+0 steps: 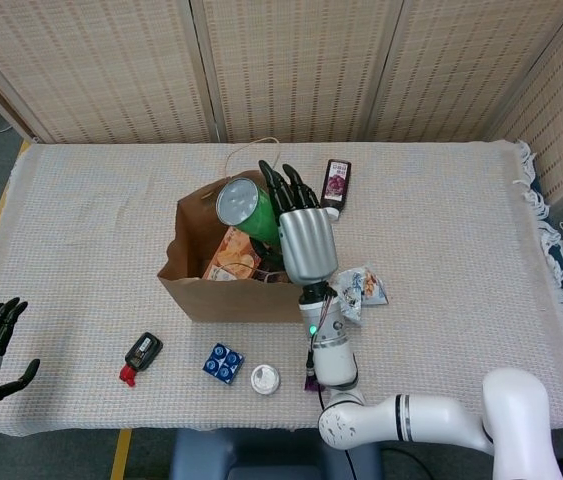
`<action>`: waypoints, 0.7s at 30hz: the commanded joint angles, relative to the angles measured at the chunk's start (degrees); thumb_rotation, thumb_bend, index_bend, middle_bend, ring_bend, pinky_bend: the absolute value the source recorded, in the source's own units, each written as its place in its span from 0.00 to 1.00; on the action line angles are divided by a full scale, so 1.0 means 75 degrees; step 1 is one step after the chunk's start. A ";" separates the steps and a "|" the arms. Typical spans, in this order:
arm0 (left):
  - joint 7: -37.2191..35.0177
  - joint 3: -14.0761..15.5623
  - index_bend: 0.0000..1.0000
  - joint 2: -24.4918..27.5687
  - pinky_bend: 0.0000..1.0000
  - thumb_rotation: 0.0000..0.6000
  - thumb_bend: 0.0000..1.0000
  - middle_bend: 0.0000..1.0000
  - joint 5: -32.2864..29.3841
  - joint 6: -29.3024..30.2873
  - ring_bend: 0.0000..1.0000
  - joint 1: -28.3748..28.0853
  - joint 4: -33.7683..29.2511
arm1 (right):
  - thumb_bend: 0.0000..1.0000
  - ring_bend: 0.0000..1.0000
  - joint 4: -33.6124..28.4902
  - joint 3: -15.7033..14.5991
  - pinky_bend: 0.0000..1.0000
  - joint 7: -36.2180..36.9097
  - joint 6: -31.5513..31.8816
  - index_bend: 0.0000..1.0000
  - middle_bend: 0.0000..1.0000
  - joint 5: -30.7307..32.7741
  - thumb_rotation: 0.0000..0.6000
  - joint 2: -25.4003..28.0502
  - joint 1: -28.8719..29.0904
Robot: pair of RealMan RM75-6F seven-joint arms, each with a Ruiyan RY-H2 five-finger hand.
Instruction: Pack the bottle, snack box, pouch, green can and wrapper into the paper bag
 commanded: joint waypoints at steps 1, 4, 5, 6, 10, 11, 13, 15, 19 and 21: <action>0.0018 0.0000 0.00 -0.0002 0.00 1.00 0.33 0.00 0.0001 -0.0001 0.00 -0.0002 -0.0002 | 0.12 0.03 -0.0430 -0.0209 0.20 -0.0383 -0.0077 0.00 0.13 0.0209 1.00 0.0443 -0.0296; 0.0079 -0.0006 0.00 -0.0010 0.00 1.00 0.33 0.00 -0.0002 -0.0005 0.00 -0.0009 -0.0014 | 0.09 0.00 -0.0713 -0.0233 0.15 -0.0642 -0.0196 0.00 0.08 0.0686 1.00 0.0623 -0.0417; 0.0092 -0.0007 0.00 -0.0012 0.00 1.00 0.33 0.00 -0.0005 -0.0005 0.00 -0.0009 -0.0022 | 0.09 0.00 -0.0742 -0.0252 0.14 -0.0663 -0.0219 0.00 0.07 0.0759 1.00 0.0645 -0.0433; 0.0106 -0.0010 0.00 -0.0013 0.00 1.00 0.33 0.00 -0.0010 -0.0006 0.00 -0.0010 -0.0028 | 0.09 0.00 -0.0752 -0.0279 0.14 -0.0675 -0.0236 0.00 0.07 0.0808 1.00 0.0654 -0.0443; 0.0146 -0.0017 0.00 -0.0019 0.00 1.00 0.33 0.00 -0.0034 -0.0010 0.00 -0.0008 -0.0043 | 0.07 0.00 -0.0704 -0.0382 0.12 -0.0628 -0.0295 0.00 0.06 0.0889 1.00 0.0598 -0.0417; 0.0141 -0.0018 0.00 -0.0017 0.00 1.00 0.33 0.00 -0.0038 -0.0011 0.00 -0.0008 -0.0046 | 0.07 0.00 -0.0710 -0.0382 0.12 -0.0619 -0.0300 0.00 0.06 0.0904 1.00 0.0583 -0.0404; 0.0131 -0.0019 0.00 -0.0013 0.00 1.00 0.33 0.00 -0.0043 -0.0016 0.00 -0.0009 -0.0043 | 0.06 0.00 -0.0703 -0.0376 0.12 -0.0601 -0.0262 0.00 0.05 0.0839 1.00 0.0557 -0.0364; 0.0108 -0.0019 0.00 -0.0008 0.00 1.00 0.33 0.00 -0.0044 -0.0023 0.00 -0.0011 -0.0039 | 0.06 0.00 -0.0716 -0.0342 0.12 -0.0566 -0.0207 0.00 0.05 0.0773 1.00 0.0545 -0.0335; 0.0084 -0.0011 0.00 0.0001 0.00 1.00 0.33 0.00 -0.0025 -0.0029 0.00 -0.0017 -0.0027 | 0.06 0.00 -0.0717 -0.0152 0.11 -0.0405 -0.0095 0.00 0.03 0.0726 1.00 0.0493 -0.0270; 0.0076 -0.0010 0.00 0.0002 0.00 1.00 0.33 0.00 -0.0020 -0.0031 0.00 -0.0018 -0.0027 | 0.05 0.00 -0.0815 0.0016 0.10 -0.0302 -0.0099 0.00 0.01 0.0918 1.00 0.0437 -0.0240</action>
